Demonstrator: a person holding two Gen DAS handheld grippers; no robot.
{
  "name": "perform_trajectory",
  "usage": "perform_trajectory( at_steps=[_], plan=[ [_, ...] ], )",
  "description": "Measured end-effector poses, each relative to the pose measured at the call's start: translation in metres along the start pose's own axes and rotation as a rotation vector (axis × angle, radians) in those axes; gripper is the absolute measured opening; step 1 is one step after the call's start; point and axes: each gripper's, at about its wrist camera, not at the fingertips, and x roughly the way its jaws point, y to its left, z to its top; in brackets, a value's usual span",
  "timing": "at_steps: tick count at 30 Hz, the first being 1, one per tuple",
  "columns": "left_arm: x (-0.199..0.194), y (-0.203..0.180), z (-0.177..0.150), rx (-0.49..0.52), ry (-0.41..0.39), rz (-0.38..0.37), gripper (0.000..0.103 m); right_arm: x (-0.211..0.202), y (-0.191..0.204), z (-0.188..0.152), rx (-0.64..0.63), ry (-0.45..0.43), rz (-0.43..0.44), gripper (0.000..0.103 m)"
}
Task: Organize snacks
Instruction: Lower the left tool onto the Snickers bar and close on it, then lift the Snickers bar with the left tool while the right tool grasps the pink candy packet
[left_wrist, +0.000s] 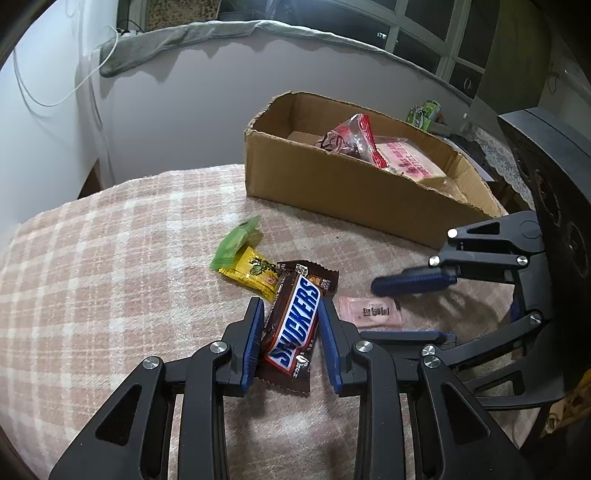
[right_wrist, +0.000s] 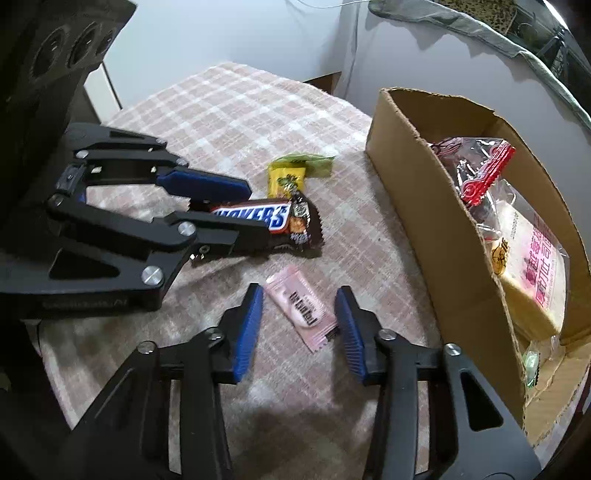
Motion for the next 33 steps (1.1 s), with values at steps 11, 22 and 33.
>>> perform_trajectory(
  at_steps=[11,22,33],
  plan=[
    [0.014,-0.010,0.001,0.026,0.017,0.018,0.029,-0.005,0.010,-0.007,-0.014,0.018,-0.010,0.021],
    [-0.007,-0.016,0.002,0.015,-0.045,0.018,0.028,-0.026,-0.001,-0.016,0.063,-0.043,-0.008,0.021],
    [-0.034,-0.016,0.015,-0.019,-0.129,-0.017,0.027,-0.065,-0.015,-0.018,0.101,-0.128,-0.031,0.021]
  ],
)
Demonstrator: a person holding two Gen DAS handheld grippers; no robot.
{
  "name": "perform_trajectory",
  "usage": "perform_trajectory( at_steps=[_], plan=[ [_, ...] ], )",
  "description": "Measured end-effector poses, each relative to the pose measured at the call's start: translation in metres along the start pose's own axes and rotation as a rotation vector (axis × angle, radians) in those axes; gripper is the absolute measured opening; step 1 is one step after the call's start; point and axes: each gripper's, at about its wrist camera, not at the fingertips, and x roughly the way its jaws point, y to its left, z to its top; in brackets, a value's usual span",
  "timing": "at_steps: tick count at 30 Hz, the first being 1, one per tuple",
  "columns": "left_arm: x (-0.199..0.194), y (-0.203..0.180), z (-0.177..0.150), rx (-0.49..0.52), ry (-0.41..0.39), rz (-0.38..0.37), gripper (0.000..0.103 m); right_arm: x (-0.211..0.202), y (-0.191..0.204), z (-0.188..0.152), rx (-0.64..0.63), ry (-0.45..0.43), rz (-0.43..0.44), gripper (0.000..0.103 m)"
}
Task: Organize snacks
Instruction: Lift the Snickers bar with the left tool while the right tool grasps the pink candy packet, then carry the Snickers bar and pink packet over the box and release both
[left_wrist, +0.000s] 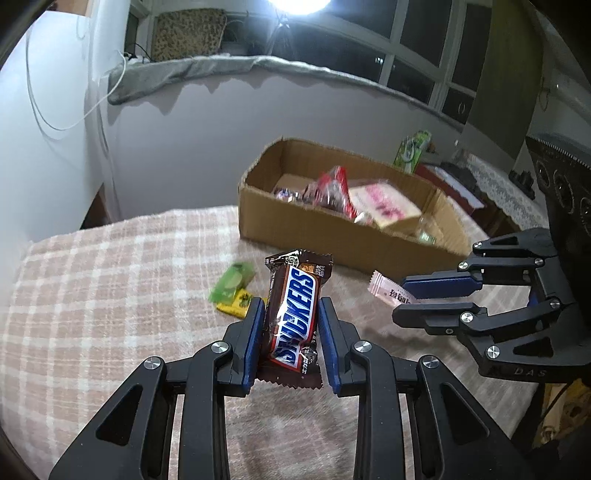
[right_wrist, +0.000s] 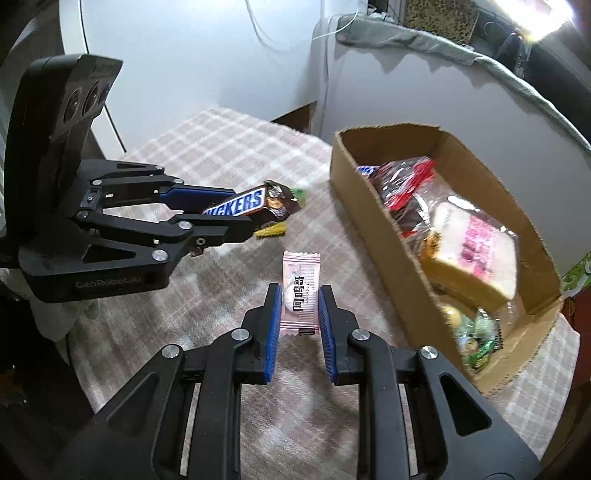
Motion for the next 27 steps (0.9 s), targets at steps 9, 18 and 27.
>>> perform_trajectory(
  at_steps=[9,18,27],
  plan=[
    [-0.015,-0.017,0.030,0.018,-0.080,-0.022,0.027,-0.035,-0.020,0.010,0.037,-0.081,-0.031,0.021],
    [-0.005,-0.035,0.062,0.047,-0.118,-0.050,0.027,-0.061,-0.056,0.021,0.081,-0.142,-0.089,0.021],
    [0.022,-0.048,0.086,0.061,-0.113,-0.062,0.027,-0.059,-0.100,0.023,0.140,-0.149,-0.154,0.021]
  ],
)
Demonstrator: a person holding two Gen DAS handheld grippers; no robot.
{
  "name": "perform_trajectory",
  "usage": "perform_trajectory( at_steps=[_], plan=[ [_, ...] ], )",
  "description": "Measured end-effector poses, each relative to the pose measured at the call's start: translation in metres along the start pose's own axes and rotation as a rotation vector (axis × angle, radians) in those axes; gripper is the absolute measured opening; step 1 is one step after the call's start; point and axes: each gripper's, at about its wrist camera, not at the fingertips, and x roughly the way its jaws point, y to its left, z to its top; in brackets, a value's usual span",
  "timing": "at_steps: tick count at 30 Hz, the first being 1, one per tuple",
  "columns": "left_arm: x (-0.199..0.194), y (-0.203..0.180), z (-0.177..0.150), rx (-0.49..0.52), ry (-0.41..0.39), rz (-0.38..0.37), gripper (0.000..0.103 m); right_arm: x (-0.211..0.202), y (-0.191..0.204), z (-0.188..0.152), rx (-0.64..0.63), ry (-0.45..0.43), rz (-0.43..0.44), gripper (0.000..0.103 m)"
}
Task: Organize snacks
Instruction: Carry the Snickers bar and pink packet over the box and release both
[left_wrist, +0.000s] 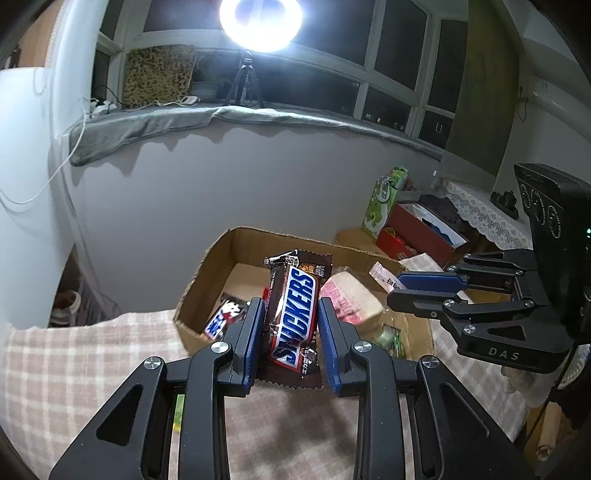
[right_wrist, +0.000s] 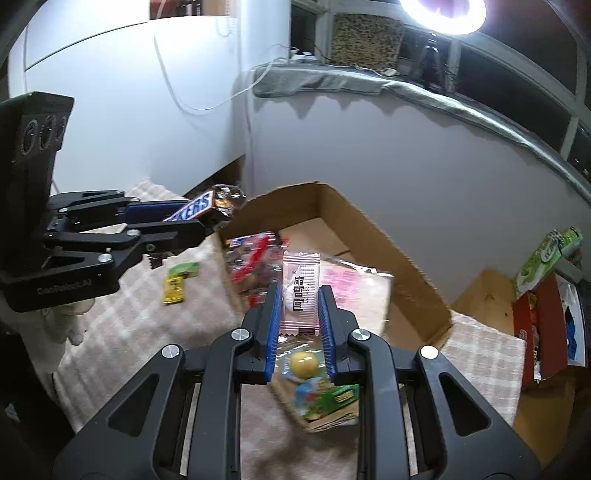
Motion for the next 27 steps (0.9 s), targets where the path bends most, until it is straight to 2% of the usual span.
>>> perform_trajectory(
  at_steps=[14,24,25,27],
  plan=[
    [0.047,-0.021,0.003,0.027,0.049,-0.029,0.027,0.030,-0.055,-0.008,0.078,0.039,-0.053,0.021],
    [0.060,-0.033,0.003,0.044,0.075,-0.018,0.028,0.041,-0.070,-0.016,0.103,0.060,-0.055,0.021],
    [0.061,-0.032,0.004,0.041,0.075,-0.011,0.029,0.041,-0.070,-0.017,0.102,0.059,-0.061,0.023],
    [0.059,-0.031,0.005,0.037,0.073,-0.007,0.033,0.040,-0.071,-0.018,0.104,0.058,-0.078,0.048]
  ],
)
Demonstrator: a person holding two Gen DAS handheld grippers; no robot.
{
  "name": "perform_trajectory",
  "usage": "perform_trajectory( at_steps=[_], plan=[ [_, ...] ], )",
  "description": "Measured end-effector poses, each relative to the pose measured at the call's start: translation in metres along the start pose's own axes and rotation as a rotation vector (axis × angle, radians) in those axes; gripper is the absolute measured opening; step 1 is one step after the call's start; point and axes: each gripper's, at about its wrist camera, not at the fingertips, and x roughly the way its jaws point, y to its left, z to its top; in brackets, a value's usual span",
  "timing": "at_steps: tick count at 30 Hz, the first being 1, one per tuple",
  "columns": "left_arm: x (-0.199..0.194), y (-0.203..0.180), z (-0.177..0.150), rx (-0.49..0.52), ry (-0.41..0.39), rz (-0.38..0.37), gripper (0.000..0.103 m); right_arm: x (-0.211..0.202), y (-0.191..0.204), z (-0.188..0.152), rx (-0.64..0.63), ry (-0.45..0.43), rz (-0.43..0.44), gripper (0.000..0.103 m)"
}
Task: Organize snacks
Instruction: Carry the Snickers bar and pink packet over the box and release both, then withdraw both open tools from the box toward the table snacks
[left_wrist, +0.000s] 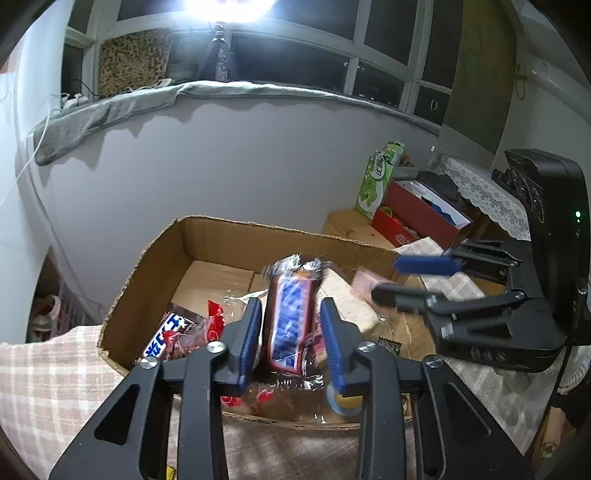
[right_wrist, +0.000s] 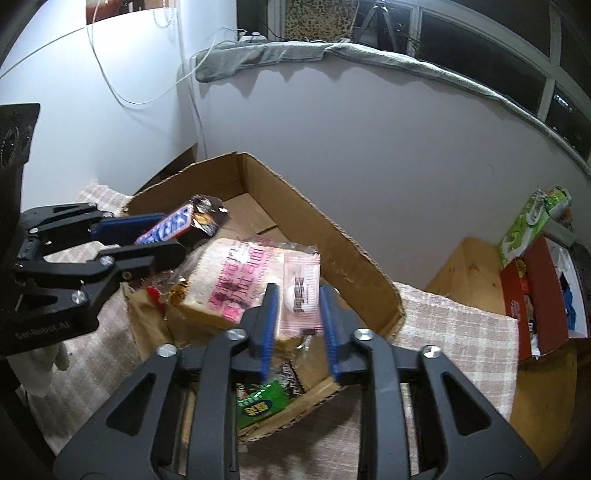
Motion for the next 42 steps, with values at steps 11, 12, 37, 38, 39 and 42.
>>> perform_trajectory(
  at_steps=[11,12,37,38,39,42],
  plan=[
    [-0.026,0.006,0.001,-0.010,-0.029,0.008,0.033,-0.019,0.006,0.001,-0.004,-0.034,-0.026,0.072],
    [-0.030,0.008,0.001,-0.012,-0.033,0.011,0.033,-0.021,0.008,0.001,-0.005,-0.036,-0.026,0.072],
    [-0.114,0.107,-0.049,-0.220,-0.100,0.129,0.033,-0.067,0.094,-0.005,-0.090,-0.092,0.086,0.072],
    [-0.112,0.111,-0.050,-0.228,-0.096,0.131,0.033,-0.067,0.100,-0.006,-0.096,-0.090,0.105,0.072],
    [-0.112,0.113,-0.052,-0.234,-0.094,0.132,0.033,-0.066,0.104,-0.007,-0.100,-0.089,0.115,0.072],
    [-0.107,0.122,-0.057,-0.247,-0.073,0.124,0.033,-0.062,0.121,-0.011,-0.121,-0.075,0.163,0.072]
  ],
)
